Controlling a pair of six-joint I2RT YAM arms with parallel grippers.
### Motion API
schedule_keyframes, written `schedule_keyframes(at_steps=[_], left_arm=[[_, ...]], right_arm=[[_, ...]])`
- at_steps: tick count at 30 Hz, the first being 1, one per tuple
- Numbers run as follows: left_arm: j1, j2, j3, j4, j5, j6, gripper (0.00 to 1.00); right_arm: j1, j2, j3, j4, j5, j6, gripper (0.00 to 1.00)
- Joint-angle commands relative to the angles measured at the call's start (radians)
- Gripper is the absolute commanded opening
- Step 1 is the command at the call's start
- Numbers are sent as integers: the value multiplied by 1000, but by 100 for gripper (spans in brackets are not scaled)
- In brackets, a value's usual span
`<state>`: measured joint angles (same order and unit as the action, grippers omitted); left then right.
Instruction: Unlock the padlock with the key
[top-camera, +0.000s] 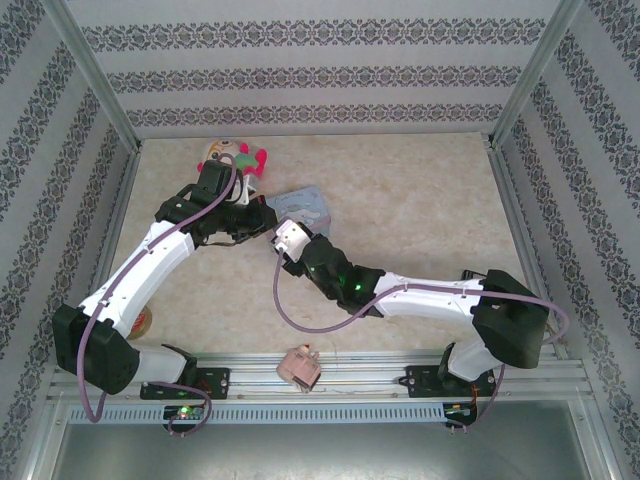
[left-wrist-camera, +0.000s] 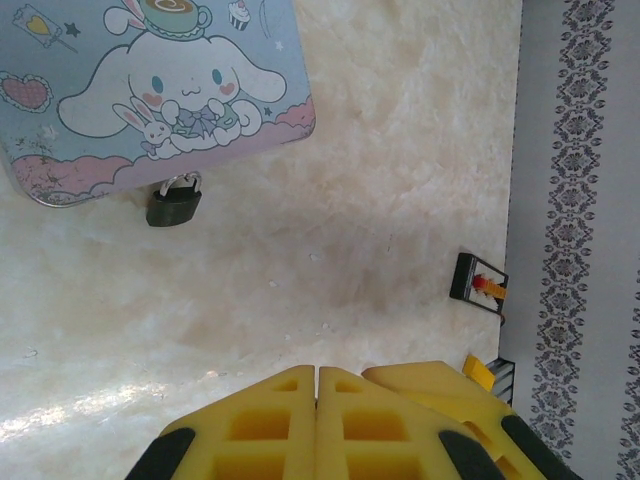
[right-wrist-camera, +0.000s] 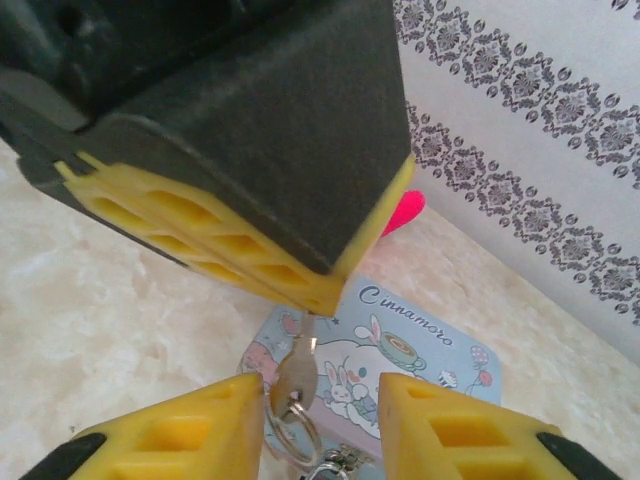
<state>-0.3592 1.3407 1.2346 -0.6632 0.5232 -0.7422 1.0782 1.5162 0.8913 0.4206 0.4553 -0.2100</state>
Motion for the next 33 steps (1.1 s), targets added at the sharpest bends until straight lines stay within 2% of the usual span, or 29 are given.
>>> schedule_keyframes(at_steps=[1,9,15,16,17,19,22,24,28,33], left_arm=[[-3,5,-6,-25,23,3,0],[-3,14,-9,-18,39,0,0],[-1,13,-12,-6,49,-2,0],[1,8,-16,0,49,-4,3],[3,3,-18,8,49,-6,11],[11,-16,-32,41,52,-15,32],[29,-60,-66,111,51,-32,54],[41,-92,-92,158,40,-35,60],[48,-174,-174,300,2,-17,70],[51,-252,-297,539,25,11,76]], right_arm=[[-8,9,29,26,-5,14,28],[-11,-4,21,23,-30,14,0],[-13,-17,10,10,-42,34,0],[-16,-22,4,6,-47,44,0],[-19,-28,-1,2,-53,56,0],[-28,-47,-18,-7,-73,92,0],[-57,-91,-54,-28,-123,170,0],[-76,-130,-82,-40,-157,231,0],[-144,-216,-133,-81,-322,385,0],[-314,-301,-198,-67,-686,617,0]])
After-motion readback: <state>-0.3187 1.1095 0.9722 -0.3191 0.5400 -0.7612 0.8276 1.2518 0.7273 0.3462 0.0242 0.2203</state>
